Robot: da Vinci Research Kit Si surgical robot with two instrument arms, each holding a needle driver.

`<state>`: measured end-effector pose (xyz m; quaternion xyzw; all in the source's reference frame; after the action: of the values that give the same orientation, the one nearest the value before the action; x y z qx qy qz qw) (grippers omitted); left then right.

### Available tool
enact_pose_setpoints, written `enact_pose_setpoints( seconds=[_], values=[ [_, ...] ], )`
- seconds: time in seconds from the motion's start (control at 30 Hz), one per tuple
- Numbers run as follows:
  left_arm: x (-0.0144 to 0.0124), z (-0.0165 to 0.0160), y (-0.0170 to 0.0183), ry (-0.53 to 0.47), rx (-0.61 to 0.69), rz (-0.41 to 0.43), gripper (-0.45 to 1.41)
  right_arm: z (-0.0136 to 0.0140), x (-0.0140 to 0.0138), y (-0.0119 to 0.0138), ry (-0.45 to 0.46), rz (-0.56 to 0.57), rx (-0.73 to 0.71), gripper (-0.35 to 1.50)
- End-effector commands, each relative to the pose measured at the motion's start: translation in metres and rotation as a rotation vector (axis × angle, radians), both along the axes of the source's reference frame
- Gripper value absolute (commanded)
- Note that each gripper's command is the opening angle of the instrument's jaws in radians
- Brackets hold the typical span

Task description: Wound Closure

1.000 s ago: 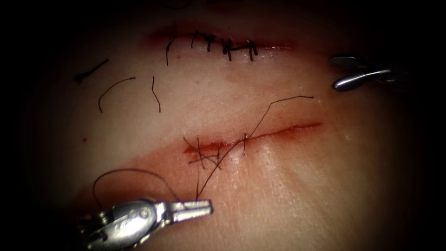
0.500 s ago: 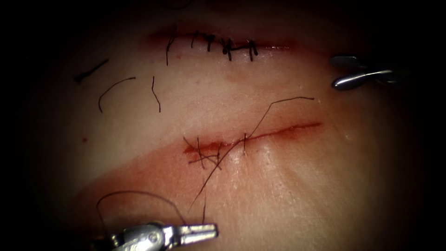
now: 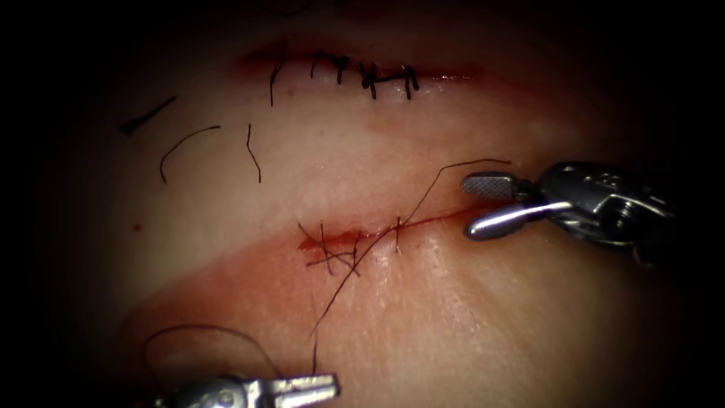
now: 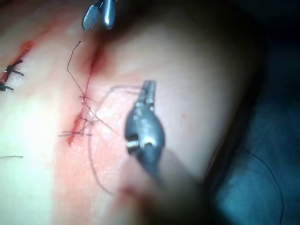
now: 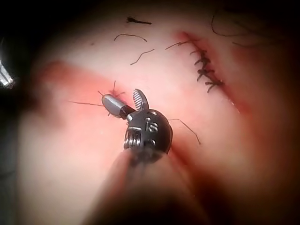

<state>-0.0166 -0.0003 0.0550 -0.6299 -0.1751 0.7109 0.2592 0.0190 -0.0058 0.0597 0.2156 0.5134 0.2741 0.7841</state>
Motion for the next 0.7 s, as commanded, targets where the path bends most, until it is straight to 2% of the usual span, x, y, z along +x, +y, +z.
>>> enact_pose_setpoints(
  seconds=[0.03, 0.17, 0.27, 0.3, 0.4, 0.5, 0.63, 0.67, 0.7],
  values=[
    [-0.0004, 0.0003, -0.0003, -0.002, -0.005, -0.002, -0.45, 0.001, 0.0012, -0.0016, 0.001, 0.011, -0.009, 1.18],
    [0.0008, 0.0002, 0.001, 0.022, -0.02, -0.019, -0.45, 0.0021, 0.0012, -0.0031, -0.023, 0.057, -0.061, 1.18],
    [0.0017, 0.0015, 0.002, 0.049, -0.03, -0.04, -0.45, 0.0029, 0.0013, -0.0049, -0.041, 0.071, -0.089, 1.18],
    [0.0019, 0.0028, 0.0026, 0.067, -0.033, -0.054, -0.45, 0.0034, 0.0017, -0.0065, -0.045, 0.074, -0.104, 1.18],
    [0.0021, 0.0049, 0.0035, 0.083, -0.037, -0.068, -0.45, 0.004, 0.0023, -0.0083, -0.057, 0.084, -0.123, 1.18],
    [0.0028, 0.0073, 0.0052, 0.124, -0.038, -0.102, -0.45, 0.0043, 0.0028, -0.0097, -0.071, 0.092, -0.149, 1.18],
    [0.0036, 0.0093, 0.0059, 0.165, -0.04, -0.136, -0.43, 0.004, 0.0026, -0.0101, -0.07, 0.088, -0.156, 1.18],
    [0.0035, 0.0102, 0.0057, 0.183, -0.028, -0.157, 0.14, 0.0038, 0.0024, -0.0102, -0.07, 0.087, -0.155, 1.18],
    [0.0035, 0.0102, 0.0057, 0.183, -0.028, -0.157, 0.14, 0.0038, 0.0024, -0.0102, -0.07, 0.087, -0.155, 1.18]
  ],
)
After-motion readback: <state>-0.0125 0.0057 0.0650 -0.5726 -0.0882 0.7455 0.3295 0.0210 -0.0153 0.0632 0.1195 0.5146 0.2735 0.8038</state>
